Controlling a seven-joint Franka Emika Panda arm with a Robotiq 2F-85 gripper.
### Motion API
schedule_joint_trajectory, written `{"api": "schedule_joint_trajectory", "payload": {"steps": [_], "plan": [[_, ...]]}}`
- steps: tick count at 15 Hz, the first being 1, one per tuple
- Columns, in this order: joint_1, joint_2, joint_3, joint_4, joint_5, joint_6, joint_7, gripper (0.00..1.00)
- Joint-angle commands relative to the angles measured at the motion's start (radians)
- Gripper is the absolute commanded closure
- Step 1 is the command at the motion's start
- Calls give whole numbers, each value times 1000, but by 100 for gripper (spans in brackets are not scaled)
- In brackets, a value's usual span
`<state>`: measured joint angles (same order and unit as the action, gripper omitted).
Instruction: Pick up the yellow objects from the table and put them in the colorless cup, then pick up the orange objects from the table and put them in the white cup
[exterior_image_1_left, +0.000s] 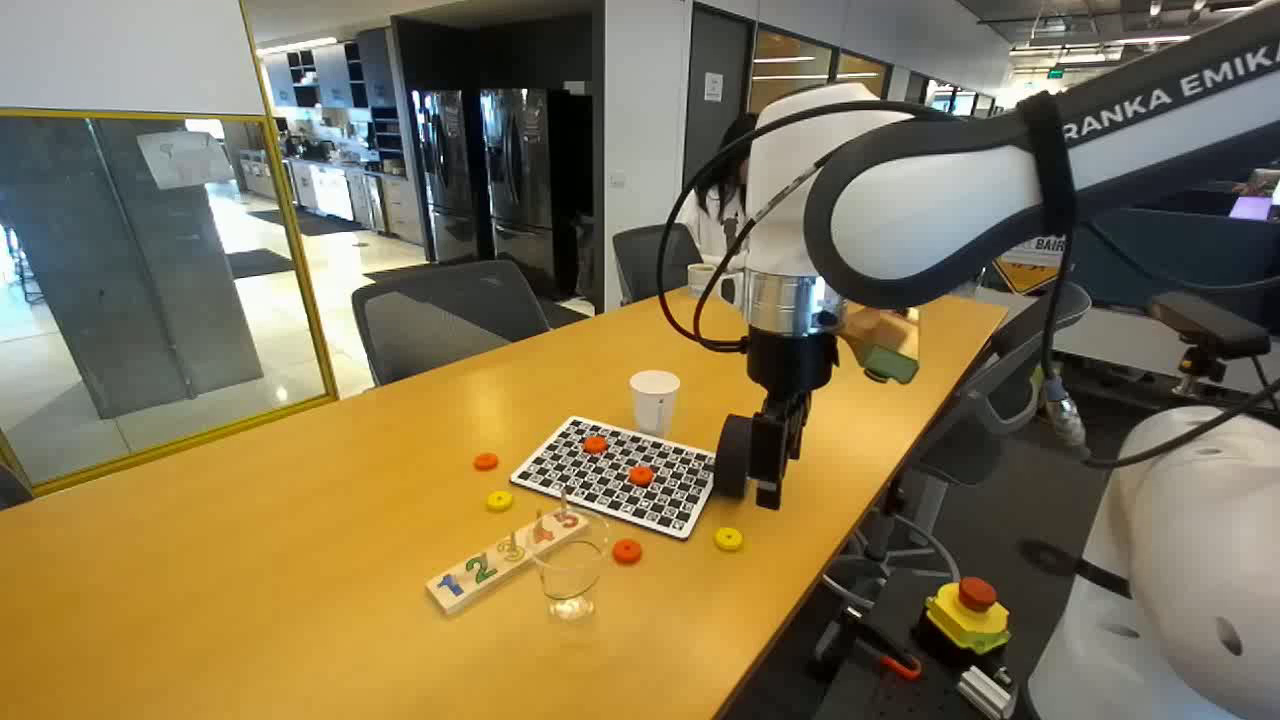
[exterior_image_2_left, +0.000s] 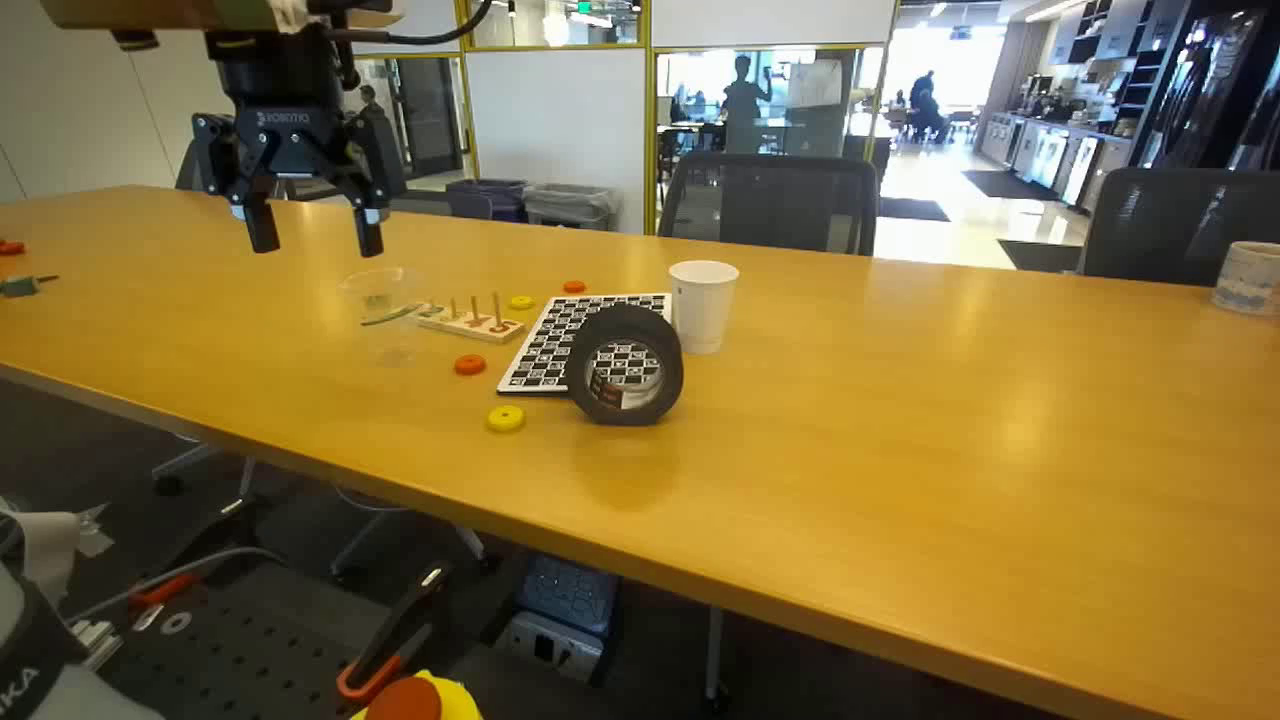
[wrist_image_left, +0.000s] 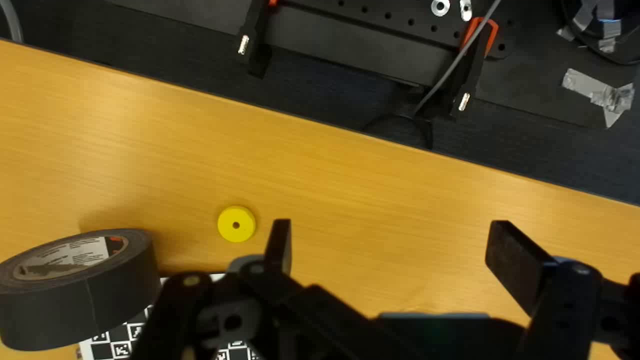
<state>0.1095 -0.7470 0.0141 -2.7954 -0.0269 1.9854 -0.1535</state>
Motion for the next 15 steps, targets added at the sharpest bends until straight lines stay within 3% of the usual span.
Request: {"api": "schedule_joint_trajectory", "payload": {"steps": [1, 7, 15], "plan": [[0, 0, 1, 2, 0, -2, 0, 0], [-8, 8, 5, 5, 3, 10, 23, 0], [-122, 189, 18, 5, 30, 257, 352, 0]]}}
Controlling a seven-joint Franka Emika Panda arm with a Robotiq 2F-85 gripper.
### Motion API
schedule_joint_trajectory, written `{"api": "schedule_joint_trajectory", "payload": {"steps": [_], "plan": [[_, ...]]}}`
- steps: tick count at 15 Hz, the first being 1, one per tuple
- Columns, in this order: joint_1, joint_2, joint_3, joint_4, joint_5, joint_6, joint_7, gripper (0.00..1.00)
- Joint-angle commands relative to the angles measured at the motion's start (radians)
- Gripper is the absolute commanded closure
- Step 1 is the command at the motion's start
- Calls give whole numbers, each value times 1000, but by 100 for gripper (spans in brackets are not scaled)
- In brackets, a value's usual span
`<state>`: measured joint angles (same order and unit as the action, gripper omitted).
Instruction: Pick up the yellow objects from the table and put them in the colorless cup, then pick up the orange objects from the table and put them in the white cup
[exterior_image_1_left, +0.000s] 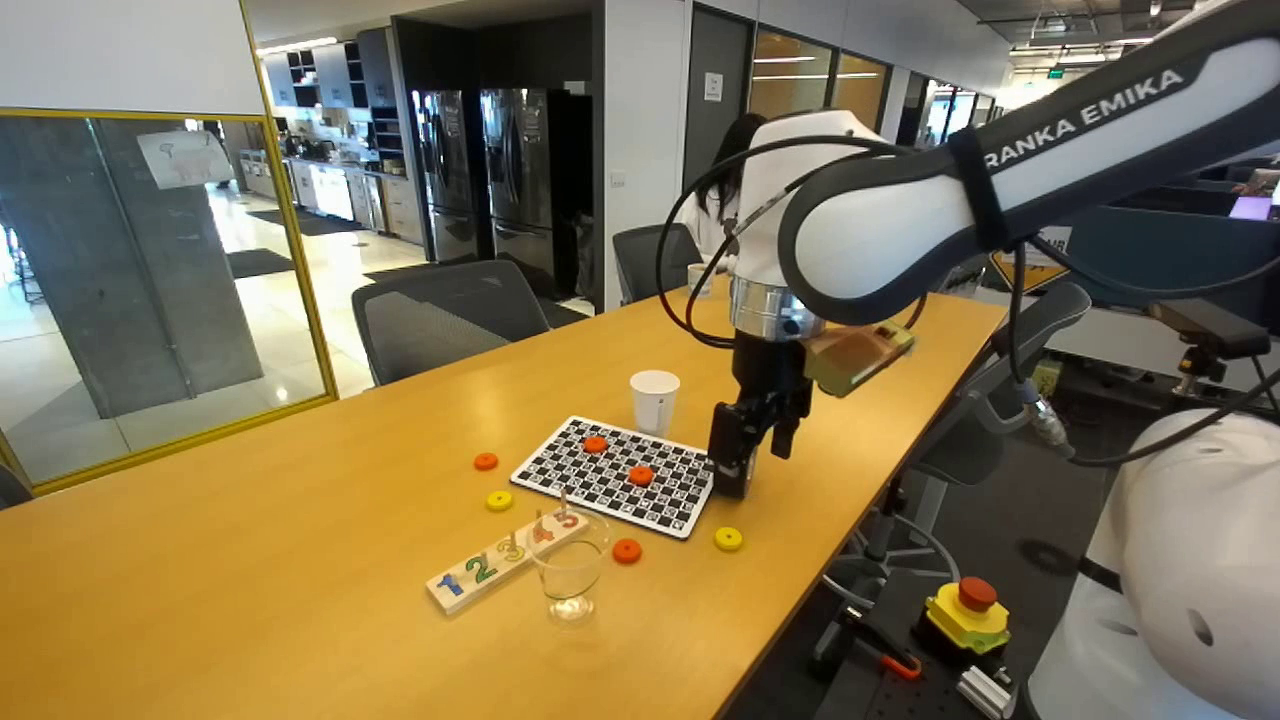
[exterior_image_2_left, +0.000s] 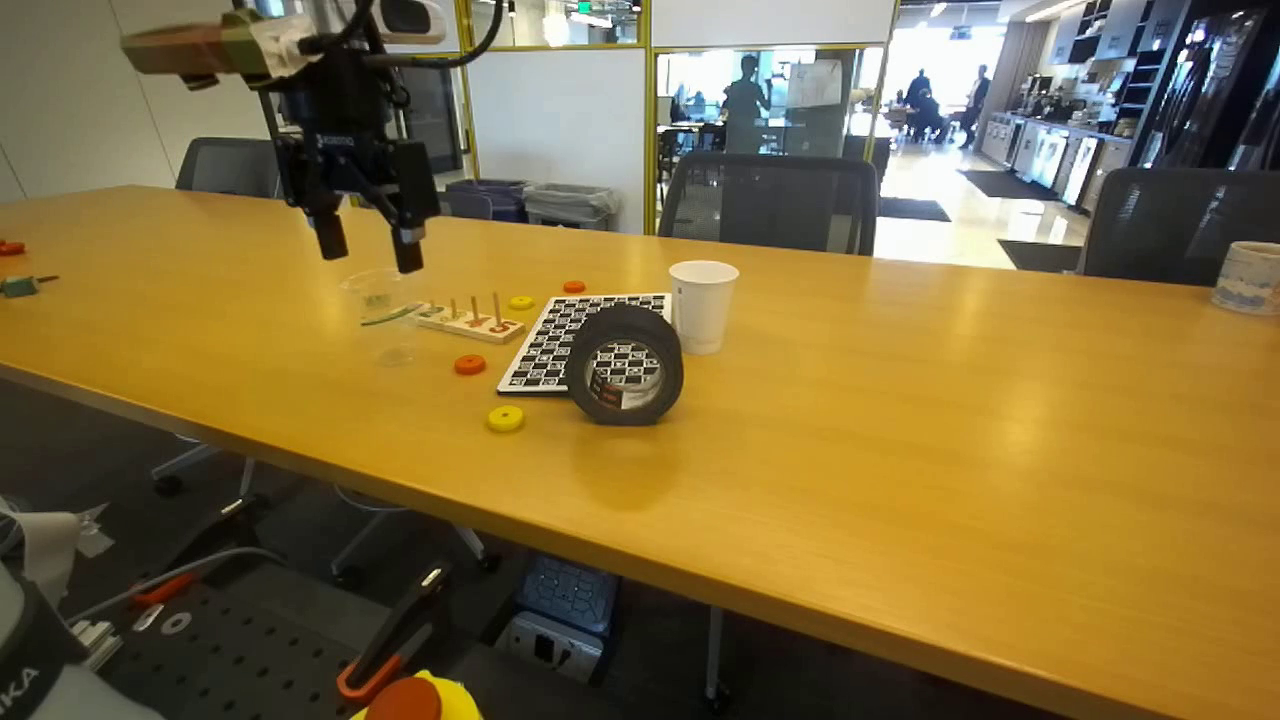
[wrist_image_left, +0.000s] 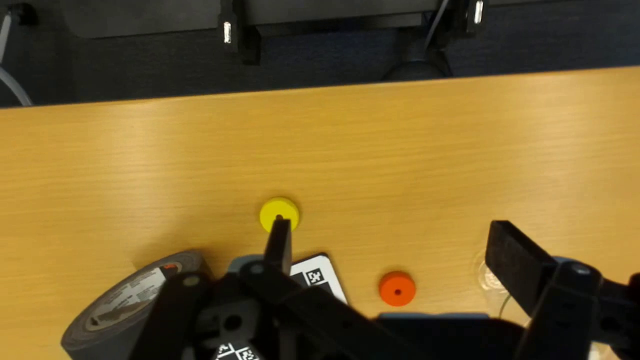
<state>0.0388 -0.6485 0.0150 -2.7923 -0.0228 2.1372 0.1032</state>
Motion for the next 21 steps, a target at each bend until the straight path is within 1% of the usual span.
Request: {"api": "schedule_joint_trajectory", "payload": {"steps": [1, 6, 10, 13, 17, 21], "plan": [[-66, 129, 16, 3, 26, 143, 126, 0], [-123, 313, 14, 7, 29, 313, 264, 0], [-143, 440, 2, 7, 36, 451, 330, 0], [-151, 523, -8, 16, 36, 532, 364, 0], [-148, 600, -30, 32, 38, 595, 379, 0], [-141, 640, -50, 34, 31, 640, 393, 0]]}}
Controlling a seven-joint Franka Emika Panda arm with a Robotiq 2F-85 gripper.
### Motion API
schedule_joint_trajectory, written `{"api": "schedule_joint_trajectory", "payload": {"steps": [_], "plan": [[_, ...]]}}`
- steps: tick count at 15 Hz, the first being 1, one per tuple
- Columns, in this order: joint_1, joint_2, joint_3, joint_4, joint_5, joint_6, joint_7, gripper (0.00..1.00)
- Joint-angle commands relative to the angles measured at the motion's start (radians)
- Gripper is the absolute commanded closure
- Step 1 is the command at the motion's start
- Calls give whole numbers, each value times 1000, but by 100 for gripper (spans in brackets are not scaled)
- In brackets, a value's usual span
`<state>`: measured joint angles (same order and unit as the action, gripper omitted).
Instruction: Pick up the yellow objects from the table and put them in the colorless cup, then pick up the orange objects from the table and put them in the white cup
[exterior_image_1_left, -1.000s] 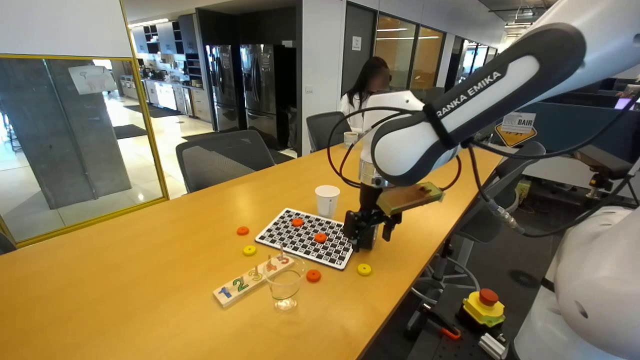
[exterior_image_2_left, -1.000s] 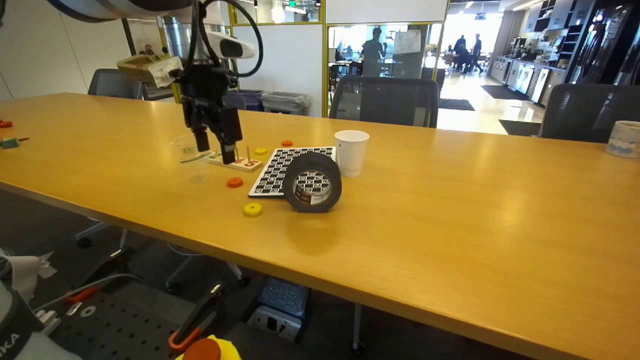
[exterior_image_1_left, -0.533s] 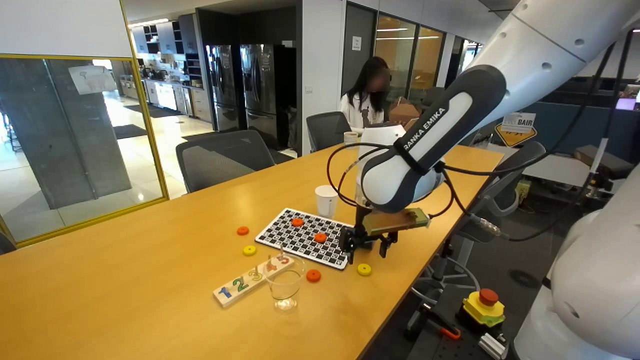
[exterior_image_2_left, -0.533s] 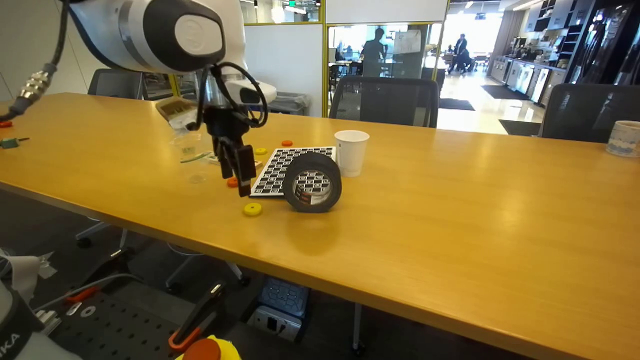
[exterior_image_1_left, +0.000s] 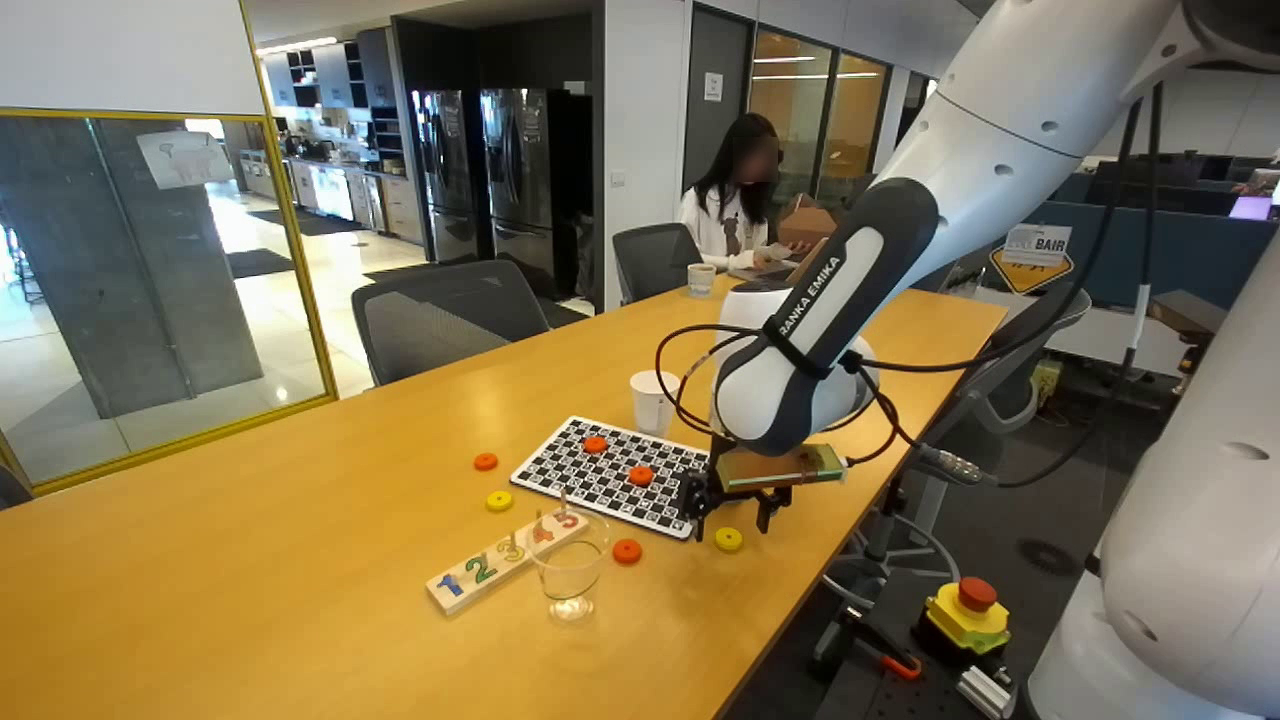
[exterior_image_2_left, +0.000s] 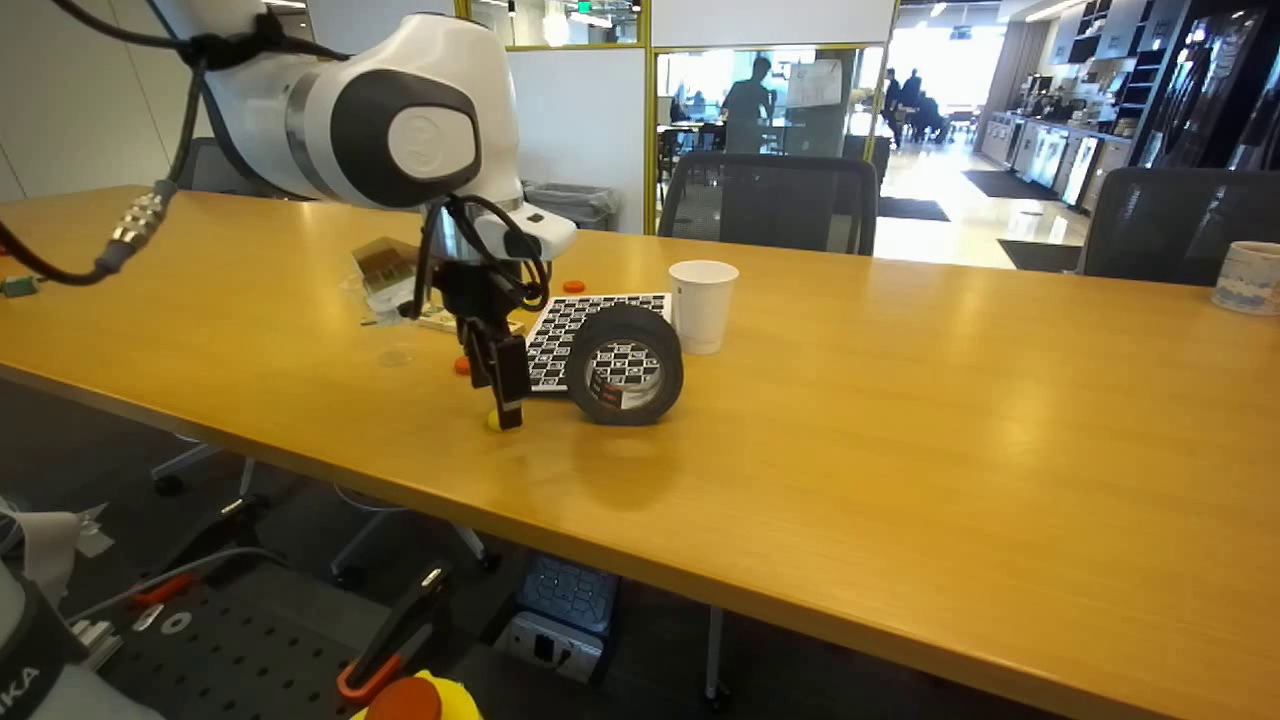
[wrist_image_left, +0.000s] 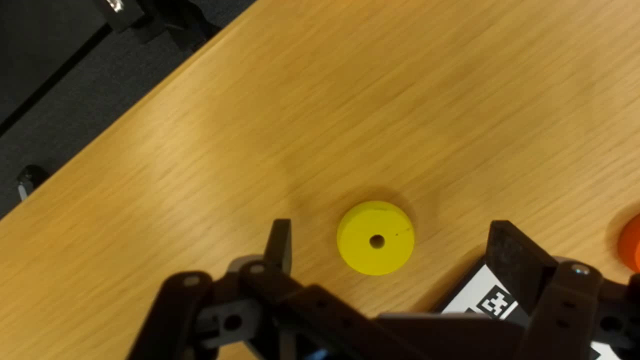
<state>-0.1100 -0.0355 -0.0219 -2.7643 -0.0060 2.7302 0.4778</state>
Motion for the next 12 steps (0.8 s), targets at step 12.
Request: {"api": "schedule_joint_trajectory", "payload": {"steps": [12], "plan": [[16, 56, -43, 3, -18, 98, 87, 0]]}}
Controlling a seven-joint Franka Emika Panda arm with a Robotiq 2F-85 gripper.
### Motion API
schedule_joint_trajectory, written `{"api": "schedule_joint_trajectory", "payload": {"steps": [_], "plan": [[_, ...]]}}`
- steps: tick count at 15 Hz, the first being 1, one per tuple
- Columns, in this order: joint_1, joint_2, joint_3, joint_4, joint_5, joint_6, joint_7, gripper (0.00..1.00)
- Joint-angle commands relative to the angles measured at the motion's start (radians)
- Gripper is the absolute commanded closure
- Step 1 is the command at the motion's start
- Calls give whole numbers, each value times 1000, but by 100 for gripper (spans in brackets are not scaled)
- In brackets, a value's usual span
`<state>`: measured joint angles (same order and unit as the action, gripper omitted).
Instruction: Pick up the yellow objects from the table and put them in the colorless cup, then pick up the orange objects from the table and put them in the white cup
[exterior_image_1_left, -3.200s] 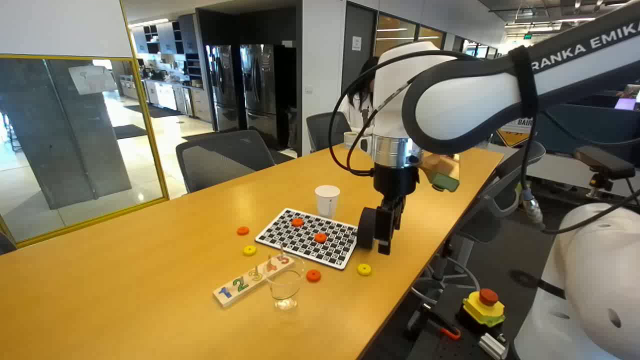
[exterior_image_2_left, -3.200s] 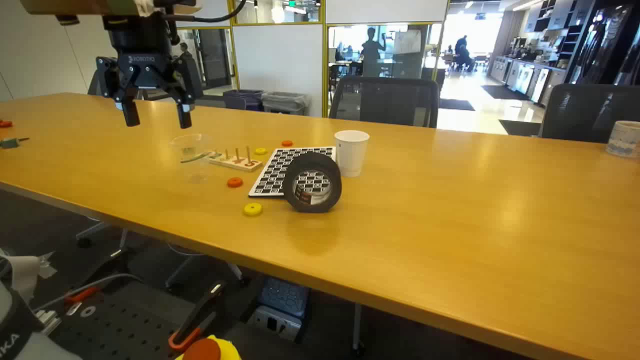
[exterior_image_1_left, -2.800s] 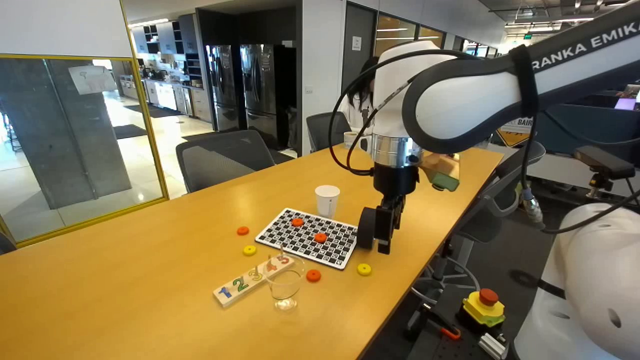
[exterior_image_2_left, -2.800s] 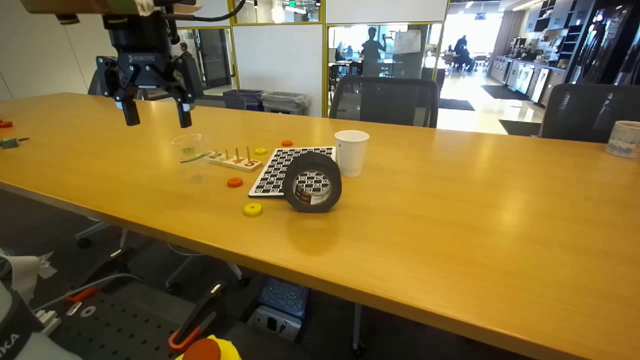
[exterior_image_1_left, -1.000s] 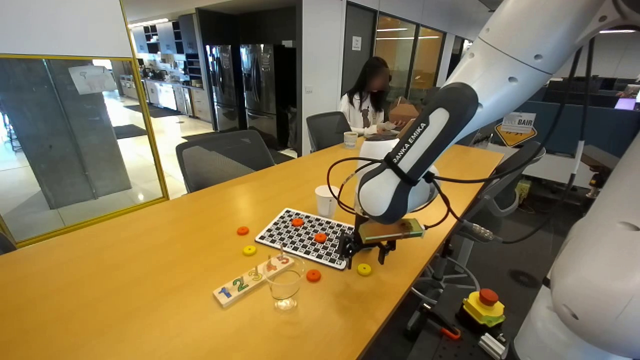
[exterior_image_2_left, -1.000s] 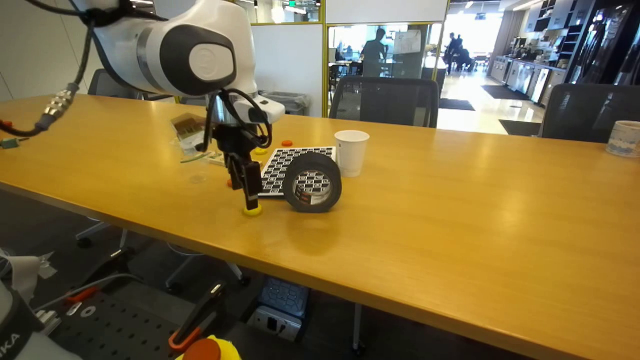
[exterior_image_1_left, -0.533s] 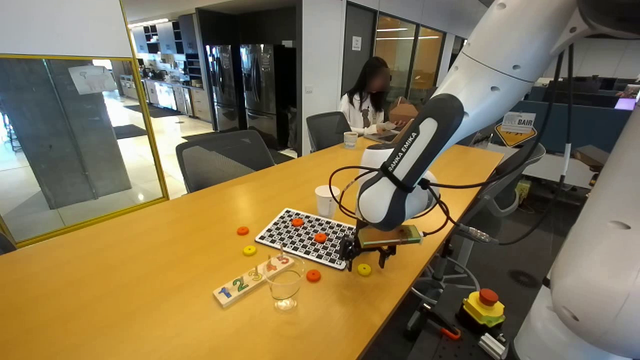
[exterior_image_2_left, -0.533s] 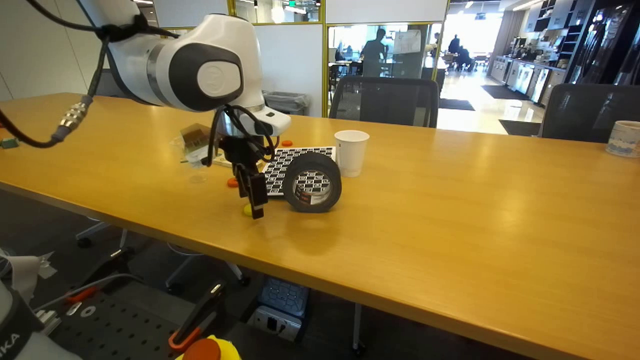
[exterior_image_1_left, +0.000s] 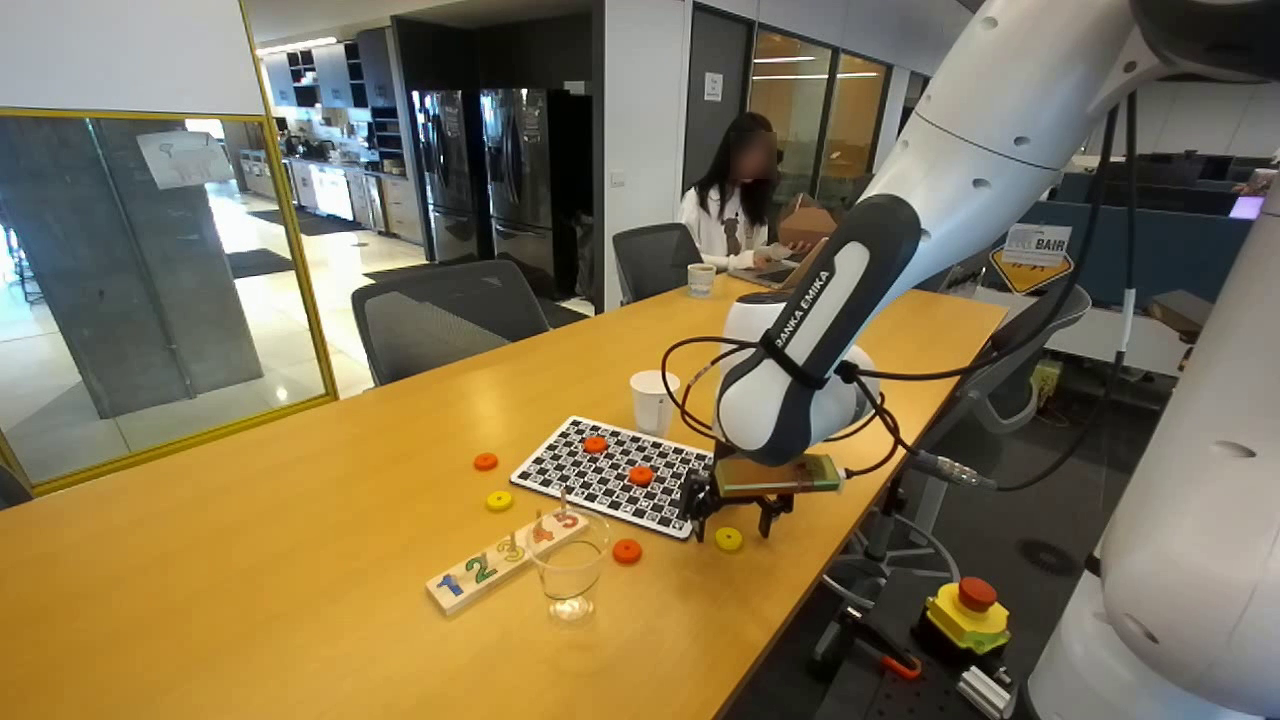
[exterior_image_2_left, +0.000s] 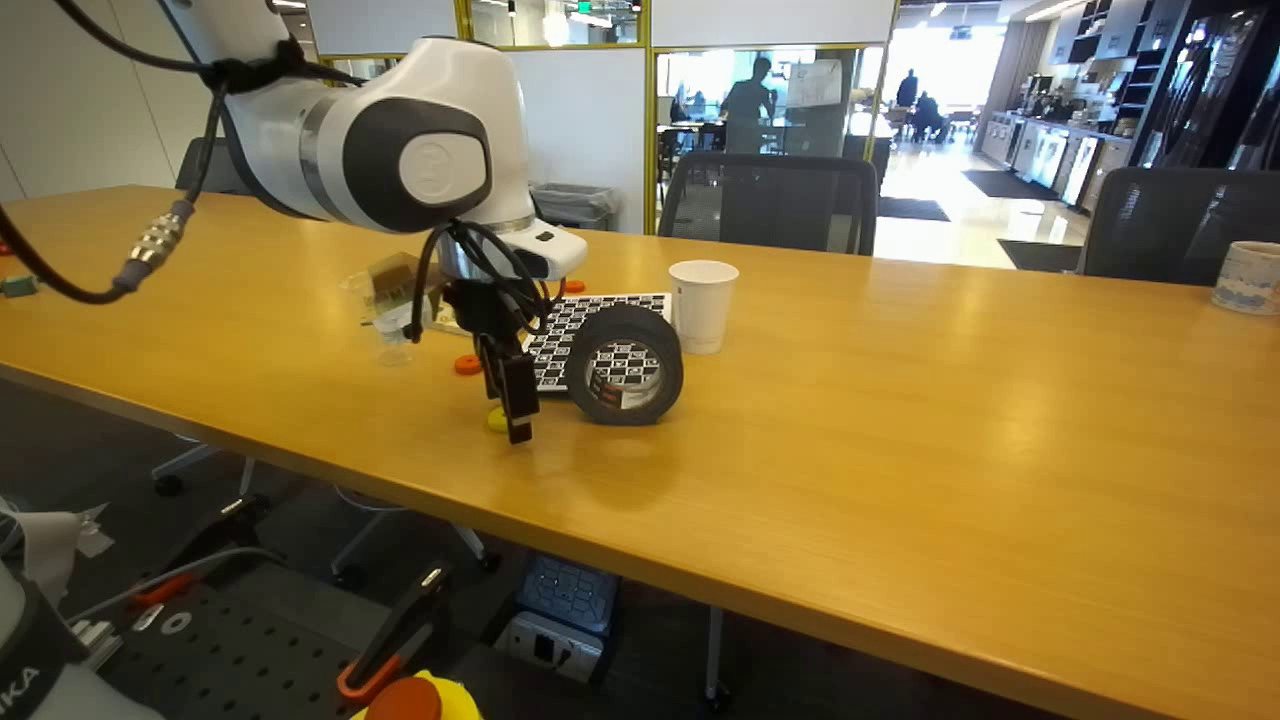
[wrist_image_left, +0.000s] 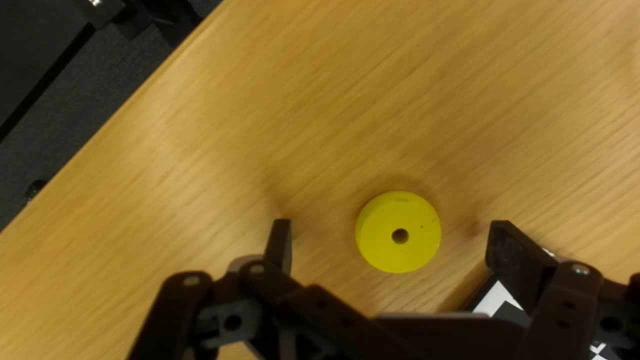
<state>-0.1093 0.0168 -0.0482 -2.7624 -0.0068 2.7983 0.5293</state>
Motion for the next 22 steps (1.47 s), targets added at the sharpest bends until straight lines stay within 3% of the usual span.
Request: {"api": "schedule_joint_trajectory", "payload": {"steps": [1, 3, 4, 5, 8, 12, 15, 22], "plan": [[16, 3, -17, 1, -14, 31, 35, 0], [16, 5, -17, 1, -10, 34, 30, 0], [16, 6, -16, 1, -2, 34, 20, 25], [17, 7, -16, 1, -1, 36, 19, 25], [18, 12, -17, 3, 1, 32, 16, 51], [19, 13, -17, 13, 1, 23, 15, 77], [20, 8, -15, 21, -2, 2, 17, 73], [56, -93, 15, 31, -22, -49, 43, 73]]}}
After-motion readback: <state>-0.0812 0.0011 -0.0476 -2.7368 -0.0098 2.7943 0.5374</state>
